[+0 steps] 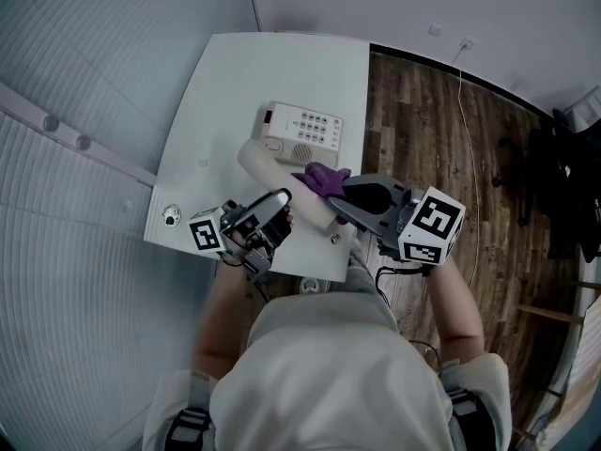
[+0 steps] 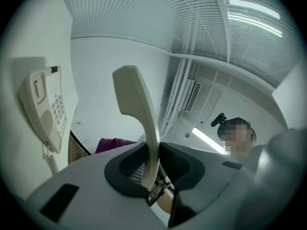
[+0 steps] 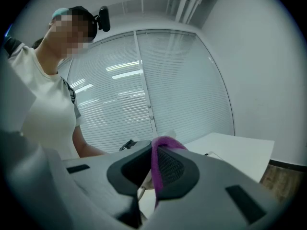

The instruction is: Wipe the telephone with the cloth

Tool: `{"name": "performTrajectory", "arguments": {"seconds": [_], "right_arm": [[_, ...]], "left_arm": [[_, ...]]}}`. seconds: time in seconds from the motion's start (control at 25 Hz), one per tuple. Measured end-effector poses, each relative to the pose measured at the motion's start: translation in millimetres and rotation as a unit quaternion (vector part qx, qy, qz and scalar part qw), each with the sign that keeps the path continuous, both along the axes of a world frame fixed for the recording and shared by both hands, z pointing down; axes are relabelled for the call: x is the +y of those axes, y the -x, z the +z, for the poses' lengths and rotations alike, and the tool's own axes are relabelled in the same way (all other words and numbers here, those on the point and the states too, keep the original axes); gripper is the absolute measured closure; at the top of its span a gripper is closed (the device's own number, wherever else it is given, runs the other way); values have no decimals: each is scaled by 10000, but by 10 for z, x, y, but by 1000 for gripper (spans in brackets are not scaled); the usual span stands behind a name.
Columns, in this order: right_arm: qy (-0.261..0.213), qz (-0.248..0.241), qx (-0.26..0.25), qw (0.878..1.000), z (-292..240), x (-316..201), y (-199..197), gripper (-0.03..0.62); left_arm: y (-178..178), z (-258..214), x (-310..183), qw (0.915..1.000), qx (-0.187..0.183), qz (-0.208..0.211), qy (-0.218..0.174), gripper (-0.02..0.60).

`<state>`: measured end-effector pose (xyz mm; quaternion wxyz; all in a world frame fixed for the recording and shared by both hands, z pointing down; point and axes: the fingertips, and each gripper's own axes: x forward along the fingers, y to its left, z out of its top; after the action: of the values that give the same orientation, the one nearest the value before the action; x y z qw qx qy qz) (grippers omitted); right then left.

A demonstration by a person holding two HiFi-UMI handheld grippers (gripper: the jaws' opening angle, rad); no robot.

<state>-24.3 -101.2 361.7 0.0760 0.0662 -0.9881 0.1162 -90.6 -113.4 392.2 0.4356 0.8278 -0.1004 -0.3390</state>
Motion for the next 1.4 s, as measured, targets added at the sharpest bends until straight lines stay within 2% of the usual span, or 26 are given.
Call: {"name": "performTrajectory", "arguments": {"seconds": [0.24, 0.48, 0.84, 1.2, 1.4], "right_arm": [[129, 385, -46, 9992, 58, -12, -160, 551], [278, 851, -102, 9959, 134, -2, -383, 551], [284, 1566, -34, 9872, 238, -103, -596, 551], [-128, 2861, 387, 9573, 327, -401, -890, 551], [-130, 3313, 277, 9430, 309, -528, -1021, 551]], "left_arm": [[93, 70, -72, 9999, -1, -158, 42, 486], [135, 30, -111, 9991, 183, -273, 251, 486], [168, 175, -237, 9973, 85, -522, 516, 486], [87, 471, -477, 9876, -218, -980, 1206, 486], [59, 713, -639, 9774, -237, -1272, 1671, 486]]}}
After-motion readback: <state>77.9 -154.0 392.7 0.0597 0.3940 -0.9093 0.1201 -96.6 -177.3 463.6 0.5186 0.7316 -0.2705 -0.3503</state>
